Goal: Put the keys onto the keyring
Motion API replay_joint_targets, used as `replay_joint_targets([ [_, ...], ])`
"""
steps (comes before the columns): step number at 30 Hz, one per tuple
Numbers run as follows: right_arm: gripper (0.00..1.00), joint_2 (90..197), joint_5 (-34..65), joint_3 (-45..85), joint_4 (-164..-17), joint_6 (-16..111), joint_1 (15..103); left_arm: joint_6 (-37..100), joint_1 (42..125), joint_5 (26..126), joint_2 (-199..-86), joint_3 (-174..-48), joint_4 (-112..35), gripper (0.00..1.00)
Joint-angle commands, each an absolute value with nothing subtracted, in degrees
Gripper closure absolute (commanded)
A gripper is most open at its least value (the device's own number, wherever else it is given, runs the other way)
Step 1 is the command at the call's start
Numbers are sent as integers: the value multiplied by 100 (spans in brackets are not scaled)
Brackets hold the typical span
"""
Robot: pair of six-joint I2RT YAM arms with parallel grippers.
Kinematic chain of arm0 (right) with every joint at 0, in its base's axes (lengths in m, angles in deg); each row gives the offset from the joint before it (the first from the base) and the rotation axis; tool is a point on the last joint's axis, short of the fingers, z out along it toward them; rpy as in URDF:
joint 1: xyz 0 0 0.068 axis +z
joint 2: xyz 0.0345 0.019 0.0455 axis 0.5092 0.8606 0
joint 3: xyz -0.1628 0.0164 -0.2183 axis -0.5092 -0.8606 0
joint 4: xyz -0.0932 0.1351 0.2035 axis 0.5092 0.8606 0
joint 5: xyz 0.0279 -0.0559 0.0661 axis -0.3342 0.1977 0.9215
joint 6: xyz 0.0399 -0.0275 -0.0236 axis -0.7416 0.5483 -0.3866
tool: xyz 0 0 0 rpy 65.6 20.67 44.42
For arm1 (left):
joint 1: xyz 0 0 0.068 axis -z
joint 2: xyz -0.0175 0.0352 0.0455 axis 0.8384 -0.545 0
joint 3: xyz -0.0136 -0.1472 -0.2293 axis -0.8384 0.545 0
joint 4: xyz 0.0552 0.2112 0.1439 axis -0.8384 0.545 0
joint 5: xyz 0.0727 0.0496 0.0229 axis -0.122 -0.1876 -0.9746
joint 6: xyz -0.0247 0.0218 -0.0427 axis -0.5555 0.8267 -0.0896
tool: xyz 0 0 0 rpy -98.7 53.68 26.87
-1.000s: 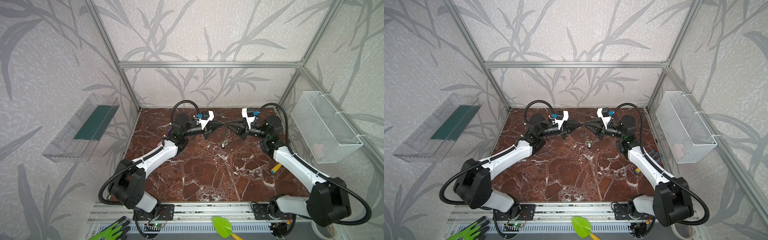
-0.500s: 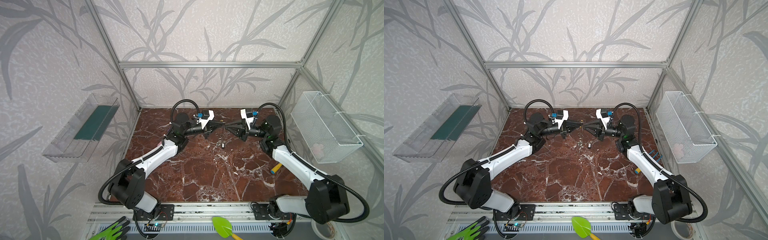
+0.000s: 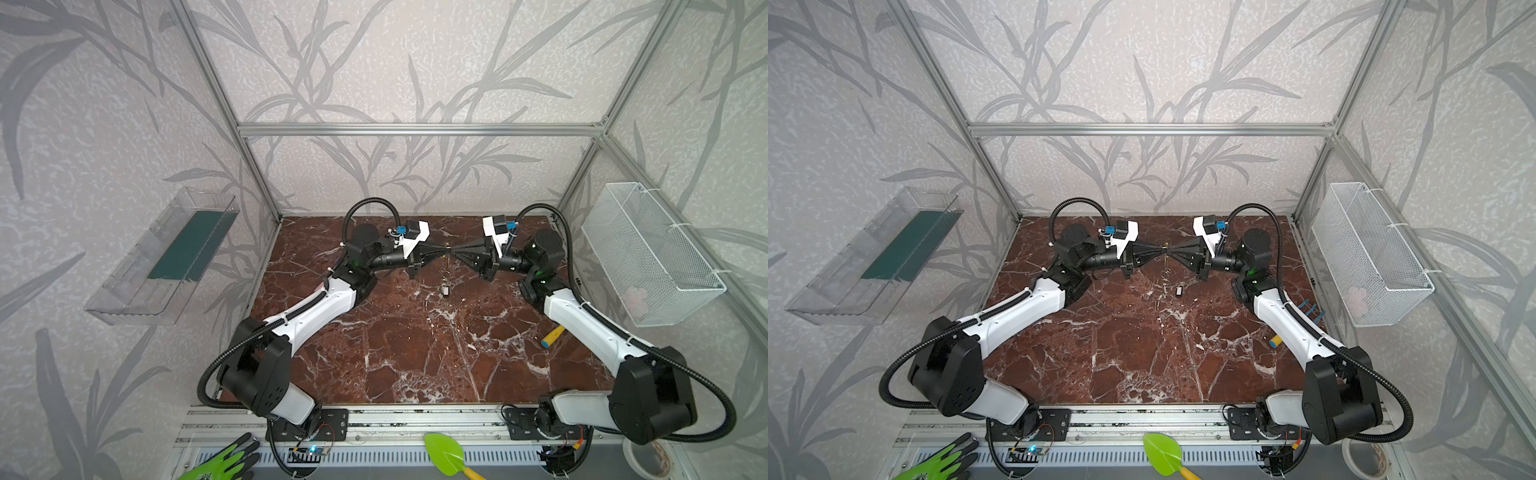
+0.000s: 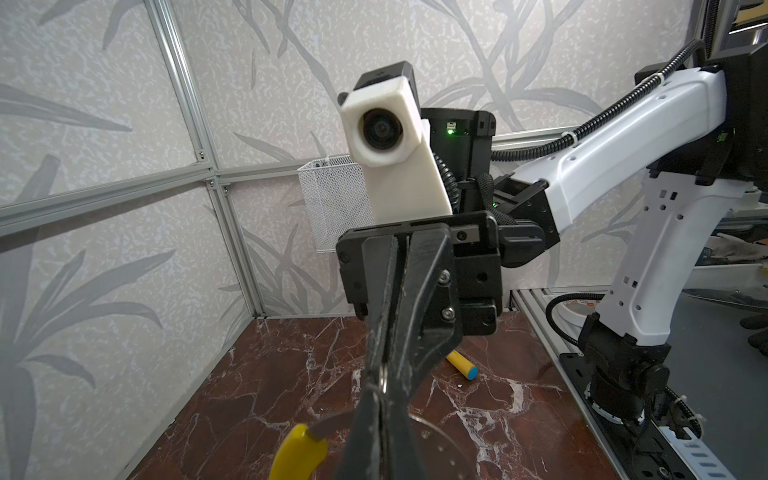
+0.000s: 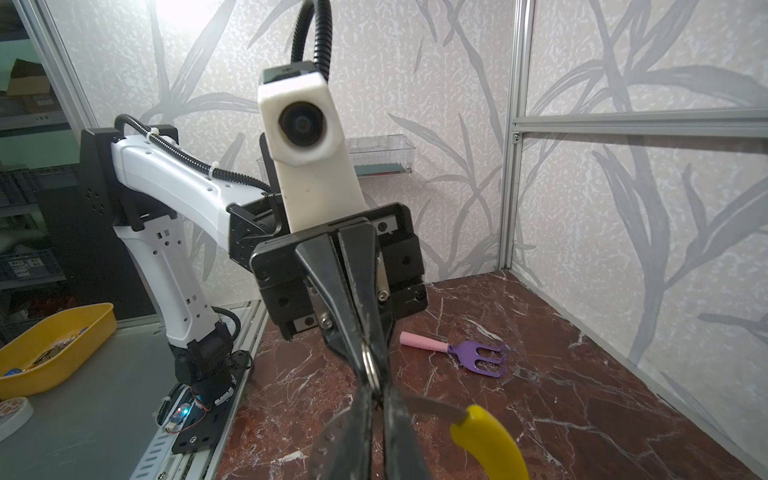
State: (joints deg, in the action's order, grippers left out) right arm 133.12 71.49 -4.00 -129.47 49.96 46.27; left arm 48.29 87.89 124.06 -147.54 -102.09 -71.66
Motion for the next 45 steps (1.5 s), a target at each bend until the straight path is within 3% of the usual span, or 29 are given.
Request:
replay_joint_targets([
  [1, 95, 13408, 7400, -213, -13357, 4763, 4626, 4806, 8813, 12593, -14819, -10458, -7330, 100],
  [4, 100, 13411, 7399, -214, -13278, 4852, 4626, 4828, 8818, 12561, -14846, -10485, -7311, 99],
  [6, 100, 13347, 7308, -192, -12866, 5126, 4619, 4938, 8805, 12468, -14815, -10477, -7163, 91],
  [10, 100, 13137, 6984, 45, -11274, 6228, 4617, 5462, 8800, 12110, -14678, -10454, -6550, 63],
  [11, 100, 13078, 6842, 173, -10652, 6659, 4625, 5750, 8800, 11943, -14610, -10479, -6200, 62],
  [17, 100, 12961, 5983, 811, -8233, 8279, 4681, 7462, 8799, 11211, -14356, -10930, -3962, 60],
  [23, 100, 13040, 5463, 1230, -7001, 9300, 4934, 8202, 8802, 10885, -14372, -11302, -2970, 60],
  [37, 100, 12953, 5483, 1212, -6830, 9703, 5083, 9441, 8913, 11279, -14569, -11734, -1629, 62],
  [45, 100, 12902, 5631, 1142, -6974, 9728, 5122, 9692, 9058, 10933, -14685, -11705, -1605, 62],
])
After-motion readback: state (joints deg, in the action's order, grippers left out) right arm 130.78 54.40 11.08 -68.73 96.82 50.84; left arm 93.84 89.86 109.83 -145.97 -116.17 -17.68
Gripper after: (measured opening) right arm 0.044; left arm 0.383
